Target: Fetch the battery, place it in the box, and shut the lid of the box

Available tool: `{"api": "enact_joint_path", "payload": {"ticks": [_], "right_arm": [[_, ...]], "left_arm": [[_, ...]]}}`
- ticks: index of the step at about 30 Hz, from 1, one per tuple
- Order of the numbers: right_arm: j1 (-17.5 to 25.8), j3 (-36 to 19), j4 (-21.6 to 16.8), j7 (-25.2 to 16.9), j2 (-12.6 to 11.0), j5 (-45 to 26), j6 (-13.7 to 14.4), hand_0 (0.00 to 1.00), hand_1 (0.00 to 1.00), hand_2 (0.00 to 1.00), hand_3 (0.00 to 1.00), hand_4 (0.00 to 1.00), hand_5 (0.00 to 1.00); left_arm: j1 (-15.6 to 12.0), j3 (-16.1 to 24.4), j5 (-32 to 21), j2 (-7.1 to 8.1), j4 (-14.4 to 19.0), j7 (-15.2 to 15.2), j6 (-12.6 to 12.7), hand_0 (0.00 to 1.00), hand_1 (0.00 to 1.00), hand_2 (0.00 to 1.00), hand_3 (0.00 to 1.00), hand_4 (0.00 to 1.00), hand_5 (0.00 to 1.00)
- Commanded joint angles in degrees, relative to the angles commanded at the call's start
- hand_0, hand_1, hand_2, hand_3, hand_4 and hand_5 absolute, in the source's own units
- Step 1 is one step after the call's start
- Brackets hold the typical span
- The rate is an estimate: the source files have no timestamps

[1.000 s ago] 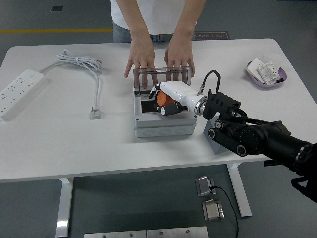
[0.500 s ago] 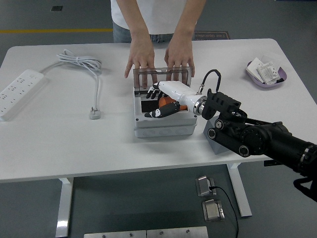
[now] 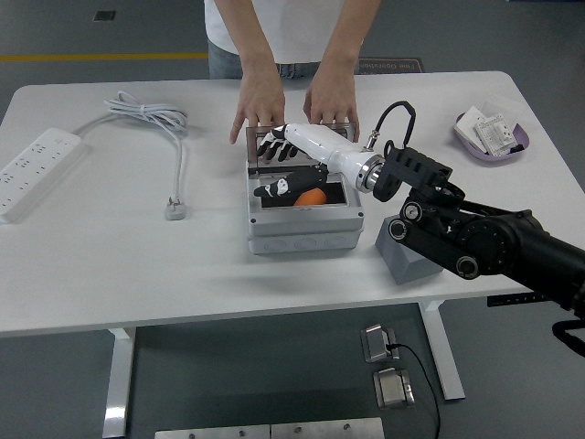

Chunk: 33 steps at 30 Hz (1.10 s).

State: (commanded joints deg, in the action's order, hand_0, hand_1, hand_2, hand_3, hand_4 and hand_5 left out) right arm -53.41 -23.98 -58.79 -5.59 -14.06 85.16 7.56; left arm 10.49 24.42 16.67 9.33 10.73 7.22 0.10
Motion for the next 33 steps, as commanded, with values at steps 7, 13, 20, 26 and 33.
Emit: {"api": "enact_joint_path", "payload": {"ticks": [7, 13, 20, 26, 33], "right_arm": [[-4.21, -1.30, 2.72, -0.17, -0.09, -1.20, -0.32, 0.560, 0.585, 0.627, 0.667, 0.998, 0.535], [-8.94, -0.30, 8.64, -1.07, 0.60, -4.30, -0.60, 0.549, 0.577, 0.628, 0.665, 0.998, 0.537], [-10.97, 3.14, 15.17, -1.87, 1.43, -8.06, -0.77, 0.541, 0.572, 0.630, 0.659, 0.998, 0.532], [-9.57, 4.81, 17.33, -2.28, 1.66, -9.48, -0.65, 0.537, 0.568, 0.630, 0.659, 0.998, 0.539], [-7.98, 5.84, 17.32, -2.55, 1.44, -10.01, -0.26, 0.534, 0.570, 0.630, 0.657, 0.998, 0.541]], "left_arm": [[0.21, 0.19, 0.25, 0.22, 0.02, 0.09, -0.01, 0.657, 0.741, 0.726, 0.647, 0.637, 0.213], [0.50, 0.45, 0.57, 0.52, 0.05, 0.21, -0.02, 0.657, 0.741, 0.726, 0.648, 0.637, 0.213], [0.70, 0.69, 0.84, 0.72, 0.08, 0.31, -0.01, 0.657, 0.741, 0.725, 0.647, 0.637, 0.213], [0.63, 1.53, 1.77, 0.59, 0.12, 0.67, -0.01, 0.657, 0.742, 0.725, 0.647, 0.637, 0.213], [0.73, 1.29, 1.58, 0.57, 0.08, 0.52, -0.01, 0.657, 0.741, 0.726, 0.647, 0.637, 0.213]]}}
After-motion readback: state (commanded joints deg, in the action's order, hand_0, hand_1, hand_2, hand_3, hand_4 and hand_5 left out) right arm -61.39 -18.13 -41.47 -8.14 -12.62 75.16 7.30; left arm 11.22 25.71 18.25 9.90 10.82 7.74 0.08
